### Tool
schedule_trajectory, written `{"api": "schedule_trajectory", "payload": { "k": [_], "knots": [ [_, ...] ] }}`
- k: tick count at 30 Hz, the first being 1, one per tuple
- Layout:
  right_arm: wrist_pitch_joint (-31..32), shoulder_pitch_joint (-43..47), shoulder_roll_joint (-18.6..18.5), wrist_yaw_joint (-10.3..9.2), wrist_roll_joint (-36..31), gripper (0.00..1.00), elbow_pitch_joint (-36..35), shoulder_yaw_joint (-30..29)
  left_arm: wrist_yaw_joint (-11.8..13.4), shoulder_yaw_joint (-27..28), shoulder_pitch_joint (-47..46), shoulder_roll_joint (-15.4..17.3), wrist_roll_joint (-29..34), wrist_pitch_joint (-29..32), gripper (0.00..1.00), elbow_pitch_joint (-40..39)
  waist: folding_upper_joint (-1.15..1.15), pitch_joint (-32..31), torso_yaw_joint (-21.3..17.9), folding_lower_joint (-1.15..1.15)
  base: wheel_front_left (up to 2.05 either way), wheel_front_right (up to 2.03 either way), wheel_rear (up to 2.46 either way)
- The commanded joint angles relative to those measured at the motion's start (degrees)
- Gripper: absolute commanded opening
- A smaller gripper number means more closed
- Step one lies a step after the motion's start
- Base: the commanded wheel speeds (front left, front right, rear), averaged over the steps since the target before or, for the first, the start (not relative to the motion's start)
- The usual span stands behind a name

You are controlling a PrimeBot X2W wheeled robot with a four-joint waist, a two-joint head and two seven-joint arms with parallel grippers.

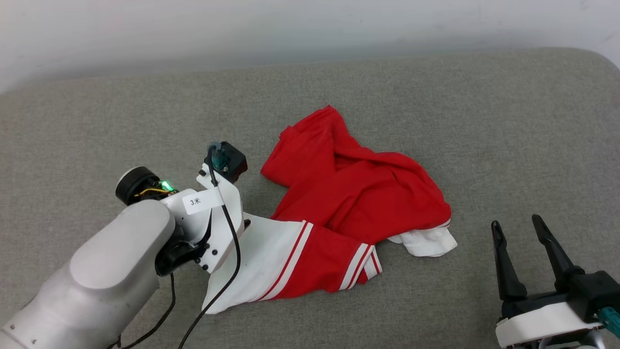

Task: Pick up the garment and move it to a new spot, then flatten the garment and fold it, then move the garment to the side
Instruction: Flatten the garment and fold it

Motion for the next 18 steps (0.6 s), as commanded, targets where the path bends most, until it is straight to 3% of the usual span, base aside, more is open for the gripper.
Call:
{"api": "schedule_trajectory", "payload": {
  "k": [1, 11, 12, 13, 18],
  "knots": [
    [-0.1, -1.3, -0.1, -0.05, 0.2, 1.00, 0.2, 0.2, 0.0, -1.8, -1.0, 0.2, -1.0, 0.5, 1.00, 1.3, 0.00, 1.8, -1.1, -0.01, 0.00, 0.00, 0.00],
    [-0.1, -3.5, 0.3, -0.04, 0.2, 1.00, 0.6, 0.4, 0.0, -12.9, -1.7, 0.2, -4.4, 0.7, 1.00, 8.5, 0.00, 5.2, -2.5, -0.01, 0.00, 0.00, 0.00],
    [-0.1, -3.6, 0.3, -0.04, 0.2, 1.00, 0.6, 0.4, 0.0, -14.3, -1.8, 0.4, -4.6, 0.5, 0.67, 8.6, 0.00, 5.3, -2.5, -0.01, 0.00, 0.00, 0.00],
    [-0.1, -3.7, 0.4, -0.04, 0.2, 1.00, 0.7, 0.3, 0.0, -15.3, -2.2, 0.5, -4.8, -0.1, 0.00, 8.8, 0.00, 5.3, -2.4, -0.01, 0.00, 0.00, 0.00],
    [-0.1, -3.4, 0.6, -0.04, -0.1, 1.00, 0.9, -0.1, 0.1, -16.8, -6.8, 2.3, -4.2, -6.8, 0.00, 9.1, 0.00, 4.0, -1.7, -0.01, 0.00, 0.00, 0.00]
  ]
}}
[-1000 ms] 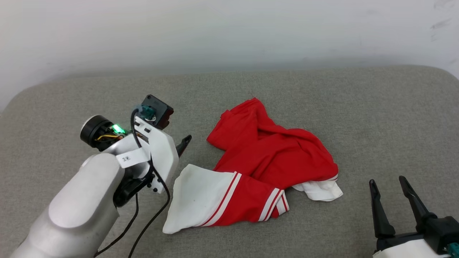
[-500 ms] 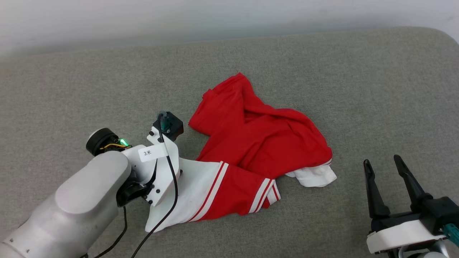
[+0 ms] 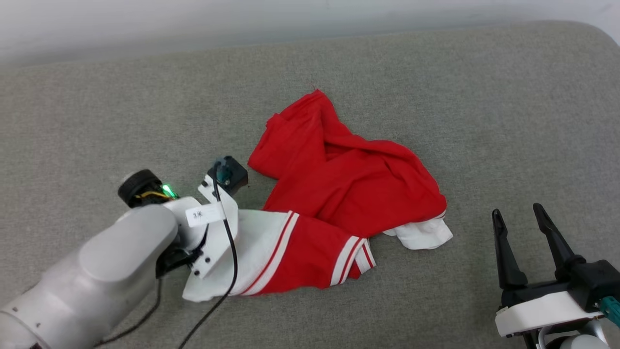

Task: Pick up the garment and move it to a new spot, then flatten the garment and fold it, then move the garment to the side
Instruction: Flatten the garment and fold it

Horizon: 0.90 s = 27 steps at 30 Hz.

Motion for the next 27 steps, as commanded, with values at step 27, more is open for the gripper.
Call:
{"api": "schedule_trajectory", "payload": {
  "k": [27],
  "knots": [
    [-0.1, 6.4, 0.0, -0.04, -0.6, 1.00, 0.0, -1.8, 13.8, 3.9, 13.3, 9.4, 3.8, -29.6, 0.00, -7.8, 0.00, -9.4, 7.7, -0.01, 0.00, 0.00, 0.00]
  ]
}}
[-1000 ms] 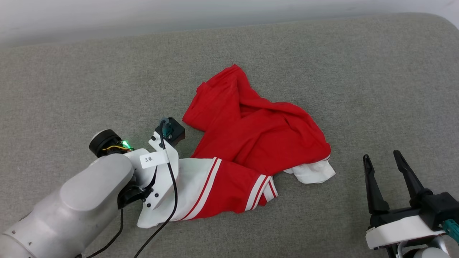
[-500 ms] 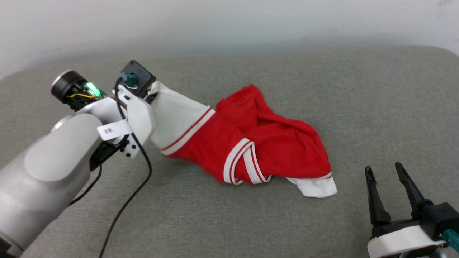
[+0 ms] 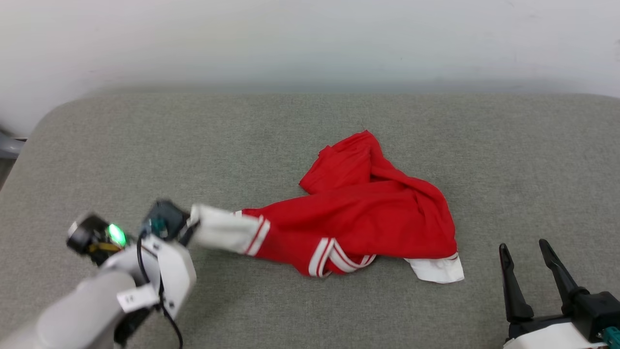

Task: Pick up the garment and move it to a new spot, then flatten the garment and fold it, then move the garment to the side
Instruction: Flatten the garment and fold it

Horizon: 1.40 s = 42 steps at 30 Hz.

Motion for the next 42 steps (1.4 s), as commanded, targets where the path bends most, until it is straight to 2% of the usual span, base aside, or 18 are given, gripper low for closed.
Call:
{"api": "schedule_trajectory", "payload": {
  "k": [1, 8, 17, 18, 19, 22, 25, 31, 35, 42],
  "knots": [
    [-0.1, 0.5, -0.3, -0.04, -0.3, 1.00, 0.0, -0.1, 0.6, -0.3, 2.2, -0.5, -0.5, -1.0, 0.00, 0.2, 0.00, -0.1, 0.3, 0.00, 0.00, 0.00, 0.00],
    [-0.1, 1.3, -0.9, -0.04, -0.2, 1.00, 0.8, -0.7, 2.1, -2.5, 11.7, -3.5, -3.2, -4.3, 0.00, 3.5, 0.00, -0.3, 1.3, 0.00, 0.00, 0.00, 0.00],
    [-0.1, 1.2, -1.4, -0.04, -0.1, 1.00, 1.7, -0.8, 2.4, -1.7, 15.4, -5.7, -6.4, -5.5, 0.00, 9.4, 0.00, -0.8, 1.7, 0.00, 0.00, 0.00, 0.00],
    [-0.1, 1.1, -1.3, -0.04, 0.0, 1.00, 1.7, -0.9, 3.0, -1.2, 15.6, -6.3, -6.9, -6.2, 0.60, 9.1, 0.00, -1.1, 1.7, 0.00, 0.00, 0.00, 0.00],
    [-0.1, 1.0, -1.3, -0.04, 0.2, 1.00, 1.7, -0.9, 3.5, -0.5, 15.5, -6.3, -7.0, -7.5, 1.00, 9.1, 0.00, -1.5, 1.6, 0.00, 0.00, 0.00, 0.00],
    [-0.1, 0.8, -1.8, -0.04, 0.6, 1.00, 1.4, -1.1, 5.6, 1.6, 16.2, -6.6, -7.8, -11.0, 1.00, 7.8, 0.00, -2.6, 1.5, 0.00, 0.00, 0.00, 0.00],
    [-0.1, 0.4, -2.8, -0.04, 0.7, 1.00, 0.5, -1.5, 9.0, 4.0, 17.0, -6.1, -8.0, -13.5, 1.00, 4.4, 0.00, -3.7, 1.5, 0.00, 0.00, 0.00, 0.00],
    [1.3, -2.4, -7.4, -0.04, 1.0, 1.00, -3.1, -1.0, 16.3, 8.6, 19.4, -4.0, -5.3, -15.3, 1.00, -4.8, 0.00, -5.3, 1.6, 0.00, 0.00, 0.00, 0.00],
    [4.4, -5.3, -12.3, -0.05, 2.3, 1.00, -5.8, 1.1, 20.5, 11.9, 21.2, -3.4, -2.0, -15.6, 1.00, -10.5, 0.00, -5.5, 1.7, 0.00, 0.00, 0.00, 0.00],
    [17.7, -10.6, -25.4, -0.05, 10.2, 1.00, -8.7, 12.6, 25.7, 19.4, 25.3, -5.3, 5.5, -15.6, 1.00, -17.5, 0.00, -4.3, 2.1, 0.00, 0.00, 0.00, 0.00]
  ]
}}
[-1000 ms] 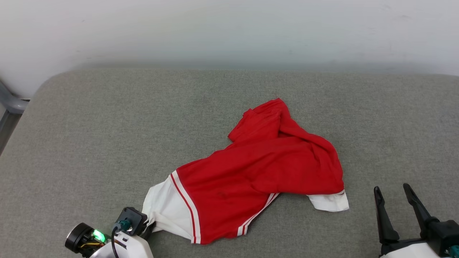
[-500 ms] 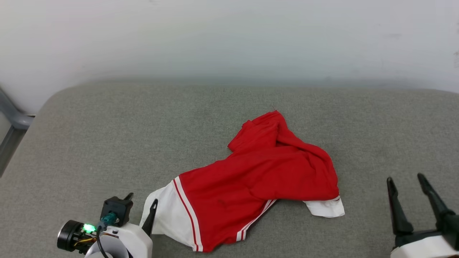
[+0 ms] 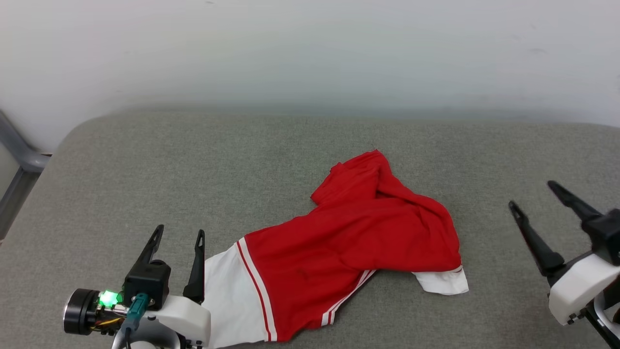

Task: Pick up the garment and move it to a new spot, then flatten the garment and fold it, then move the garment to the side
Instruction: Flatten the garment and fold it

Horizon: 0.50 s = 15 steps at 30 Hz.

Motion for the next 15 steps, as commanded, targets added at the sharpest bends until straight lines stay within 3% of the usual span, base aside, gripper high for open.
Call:
{"api": "schedule_trajectory", "payload": {
  "k": [1, 8, 15],
  "knots": [
    [3.3, -1.8, -3.1, -0.06, 2.7, 1.00, -0.7, 3.1, 0.7, 1.6, 1.4, -1.0, 1.8, -0.3, 1.00, -1.1, 0.00, 0.7, 0.1, 0.00, 0.00, 0.00, 0.00],
    [20.8, -7.3, -15.1, -0.07, 14.3, 1.00, -1.7, 18.3, 0.6, 8.6, 5.2, -6.4, 8.1, -0.3, 1.00, -3.6, 0.00, 3.3, 1.2, 0.00, 0.00, 0.00, 0.00],
    [30.2, -11.9, -18.9, -0.06, 22.7, 1.00, 0.1, 26.8, -2.6, 14.0, 6.9, -11.9, 12.8, -0.3, 1.00, -3.2, 0.00, 7.0, 3.4, 0.00, 0.00, 0.00, 0.00]
  ]
}}
